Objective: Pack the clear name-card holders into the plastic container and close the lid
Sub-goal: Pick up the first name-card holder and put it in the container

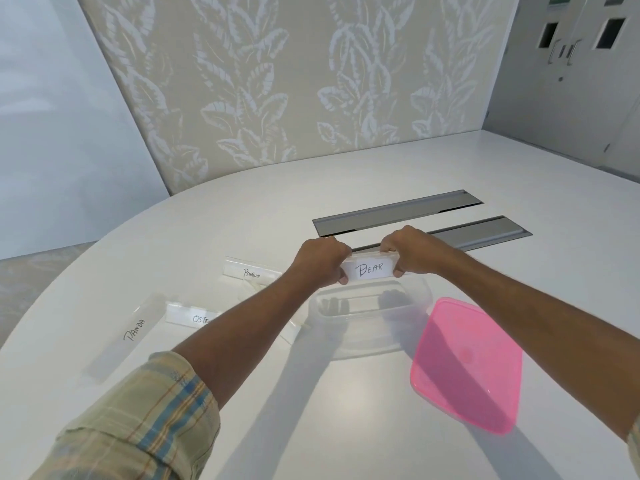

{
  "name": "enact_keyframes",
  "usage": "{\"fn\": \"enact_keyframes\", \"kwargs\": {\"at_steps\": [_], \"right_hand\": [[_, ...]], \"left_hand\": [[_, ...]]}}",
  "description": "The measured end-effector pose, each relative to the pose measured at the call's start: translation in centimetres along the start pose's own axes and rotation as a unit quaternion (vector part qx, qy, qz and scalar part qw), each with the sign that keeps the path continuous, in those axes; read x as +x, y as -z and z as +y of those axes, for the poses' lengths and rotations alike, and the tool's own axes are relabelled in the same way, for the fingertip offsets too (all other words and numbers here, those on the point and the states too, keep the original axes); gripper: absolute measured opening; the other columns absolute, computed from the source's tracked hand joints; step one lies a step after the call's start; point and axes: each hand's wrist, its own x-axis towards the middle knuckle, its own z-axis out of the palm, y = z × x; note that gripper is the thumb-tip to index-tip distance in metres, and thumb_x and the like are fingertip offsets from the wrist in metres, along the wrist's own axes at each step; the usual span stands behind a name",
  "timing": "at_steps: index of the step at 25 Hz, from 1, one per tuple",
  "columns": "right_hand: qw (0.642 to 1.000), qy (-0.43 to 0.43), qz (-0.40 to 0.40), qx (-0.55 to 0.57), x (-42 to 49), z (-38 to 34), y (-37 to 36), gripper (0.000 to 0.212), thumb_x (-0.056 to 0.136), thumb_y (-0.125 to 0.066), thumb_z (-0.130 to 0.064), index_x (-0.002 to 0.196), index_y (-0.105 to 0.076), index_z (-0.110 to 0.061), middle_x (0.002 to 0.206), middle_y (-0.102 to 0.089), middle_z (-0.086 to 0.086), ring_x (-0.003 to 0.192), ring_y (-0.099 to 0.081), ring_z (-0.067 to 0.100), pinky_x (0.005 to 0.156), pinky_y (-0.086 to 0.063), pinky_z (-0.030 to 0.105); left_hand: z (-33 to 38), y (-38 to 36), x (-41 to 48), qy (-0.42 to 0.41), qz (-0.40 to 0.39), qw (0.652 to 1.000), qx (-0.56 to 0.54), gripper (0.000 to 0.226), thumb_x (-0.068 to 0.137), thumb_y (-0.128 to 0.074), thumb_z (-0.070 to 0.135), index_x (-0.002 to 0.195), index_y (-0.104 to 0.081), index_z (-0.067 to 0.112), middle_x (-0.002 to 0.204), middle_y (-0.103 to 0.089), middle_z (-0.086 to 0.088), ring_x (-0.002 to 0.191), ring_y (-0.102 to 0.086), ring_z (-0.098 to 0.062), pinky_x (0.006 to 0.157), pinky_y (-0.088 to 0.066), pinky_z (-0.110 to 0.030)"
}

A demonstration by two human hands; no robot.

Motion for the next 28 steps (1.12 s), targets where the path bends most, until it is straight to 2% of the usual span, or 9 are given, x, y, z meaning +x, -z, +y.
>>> {"fn": "enact_keyframes", "kwargs": {"at_steps": [2,4,7,10,13,17,23,28], "right_hand": [[1.000,0.005,-0.009,-0.013,0.6,0.7,-1.0,0.062,0.069,-0.089,-0.011,0.127,-0.068,-0.020,0.114,-0.066,0.008,0.091,-0.064,0.028,0.069,-0.048,0.032],[0.999,0.015,-0.022,-0.021,1.1,1.0,-1.9,0.063,0.070,-0.090,-0.011,0.128,-0.067,-0.019,0.114,-0.067,0.009,0.090,-0.064,0.029,0.070,-0.049,0.033],[0.998,0.036,-0.038,-0.045,1.7,1.1,-3.0,0.056,0.071,-0.089,-0.012,0.123,-0.068,-0.018,0.115,-0.069,0.007,0.101,-0.066,0.030,0.074,-0.050,0.035],[0.994,0.050,-0.052,-0.078,2.1,0.8,-4.2,0.057,0.075,-0.088,-0.015,0.127,-0.066,-0.017,0.123,-0.065,0.007,0.110,-0.065,0.031,0.075,-0.047,0.034],[0.993,0.050,-0.056,-0.091,2.5,0.6,-5.3,0.062,0.077,-0.087,-0.016,0.134,-0.063,-0.017,0.130,-0.064,0.009,0.115,-0.065,0.033,0.083,-0.052,0.037],[0.992,0.057,-0.053,-0.101,2.7,0.7,-6.5,0.060,0.077,-0.087,-0.017,0.133,-0.063,-0.016,0.130,-0.065,0.009,0.117,-0.064,0.032,0.086,-0.055,0.038],[0.989,0.062,-0.027,-0.130,2.7,0.9,-7.6,0.058,0.078,-0.087,-0.021,0.131,-0.064,-0.022,0.126,-0.066,0.006,0.115,-0.065,0.031,0.074,-0.045,0.035],[0.984,0.062,-0.025,-0.164,2.3,0.7,-7.5,0.053,0.078,-0.086,-0.023,0.128,-0.066,-0.024,0.121,-0.067,0.005,0.109,-0.068,0.031,0.081,-0.056,0.040]], "left_hand": [[0.4,-1.0,0.6,0.002,-0.011,1.000,-0.001,0.053,0.085,-0.082,0.039,0.133,-0.067,0.024,0.126,-0.069,-0.007,0.117,-0.068,-0.032,0.087,-0.052,-0.037],[0.6,-2.0,0.9,-0.001,-0.021,1.000,-0.004,0.053,0.085,-0.083,0.037,0.134,-0.067,0.024,0.124,-0.068,-0.008,0.115,-0.068,-0.033,0.081,-0.048,-0.036],[0.7,-3.3,1.0,0.003,-0.038,0.999,-0.010,0.054,0.084,-0.084,0.034,0.134,-0.067,0.024,0.122,-0.068,-0.009,0.113,-0.069,-0.034,0.076,-0.042,-0.033],[0.7,-4.5,1.2,0.010,-0.054,0.998,-0.010,0.057,0.085,-0.084,0.032,0.138,-0.065,0.024,0.127,-0.066,-0.010,0.115,-0.068,-0.034,0.079,-0.044,-0.035],[0.6,-5.5,1.2,0.016,-0.066,0.998,-0.011,0.061,0.086,-0.083,0.029,0.143,-0.062,0.023,0.134,-0.065,-0.011,0.121,-0.066,-0.034,0.088,-0.050,-0.037],[0.5,-6.3,1.3,0.017,-0.071,0.997,-0.004,0.061,0.086,-0.084,0.028,0.143,-0.062,0.022,0.135,-0.065,-0.011,0.123,-0.065,-0.034,0.092,-0.051,-0.038],[0.8,-6.7,1.6,0.011,-0.084,0.996,0.020,0.057,0.085,-0.085,0.028,0.138,-0.065,0.020,0.131,-0.067,-0.010,0.118,-0.068,-0.033,0.090,-0.053,-0.039],[0.9,-7.0,1.7,0.007,-0.080,0.997,0.024,0.060,0.084,-0.086,0.031,0.138,-0.065,0.022,0.130,-0.068,-0.008,0.118,-0.068,-0.032,0.091,-0.053,-0.038]]}}
